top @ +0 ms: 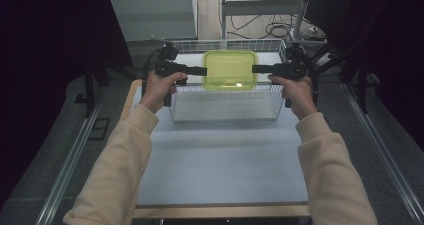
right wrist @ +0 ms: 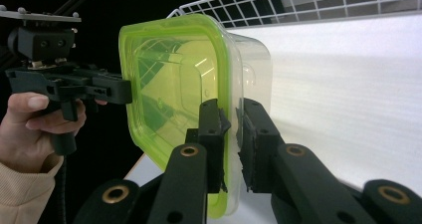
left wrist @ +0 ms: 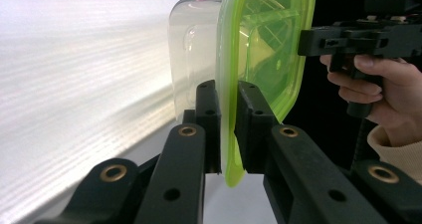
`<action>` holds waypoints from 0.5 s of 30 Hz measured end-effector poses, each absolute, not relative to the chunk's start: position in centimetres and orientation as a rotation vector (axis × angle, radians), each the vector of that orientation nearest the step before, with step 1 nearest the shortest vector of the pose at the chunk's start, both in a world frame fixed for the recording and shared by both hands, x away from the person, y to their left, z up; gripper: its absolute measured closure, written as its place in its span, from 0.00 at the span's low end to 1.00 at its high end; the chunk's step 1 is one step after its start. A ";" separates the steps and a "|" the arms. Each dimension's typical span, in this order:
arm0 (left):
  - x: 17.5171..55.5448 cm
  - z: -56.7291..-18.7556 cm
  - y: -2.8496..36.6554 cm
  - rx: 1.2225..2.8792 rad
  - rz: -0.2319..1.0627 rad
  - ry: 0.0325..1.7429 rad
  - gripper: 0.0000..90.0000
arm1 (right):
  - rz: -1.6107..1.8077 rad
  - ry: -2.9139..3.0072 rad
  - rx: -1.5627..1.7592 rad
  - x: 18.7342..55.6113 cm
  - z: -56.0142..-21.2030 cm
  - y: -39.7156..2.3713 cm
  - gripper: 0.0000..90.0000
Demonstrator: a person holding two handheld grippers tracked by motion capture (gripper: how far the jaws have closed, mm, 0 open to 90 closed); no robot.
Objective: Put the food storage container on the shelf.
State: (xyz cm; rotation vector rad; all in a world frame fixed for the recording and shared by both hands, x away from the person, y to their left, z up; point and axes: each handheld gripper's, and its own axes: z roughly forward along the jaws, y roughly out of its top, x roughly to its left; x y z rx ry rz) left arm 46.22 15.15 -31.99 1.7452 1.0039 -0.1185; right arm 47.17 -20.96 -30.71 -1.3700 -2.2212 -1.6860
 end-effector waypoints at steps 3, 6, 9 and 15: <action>46.9 -31.9 15.2 1.738 -0.117 1.027 0.91 | -1.677 -2.240 -1.385 47.7 -30.2 -20.6 0.90; 47.3 -31.8 15.1 1.735 -0.117 1.044 0.91 | -1.665 -2.242 -1.405 48.2 -29.9 -20.4 0.90; 47.8 -31.8 15.0 1.731 -0.112 1.058 0.91 | -1.657 -2.233 -1.425 48.8 -29.8 -20.5 0.89; 48.9 -32.3 14.9 1.701 -0.137 1.107 0.90 | -1.615 -2.221 -1.473 50.2 -30.2 -20.1 0.89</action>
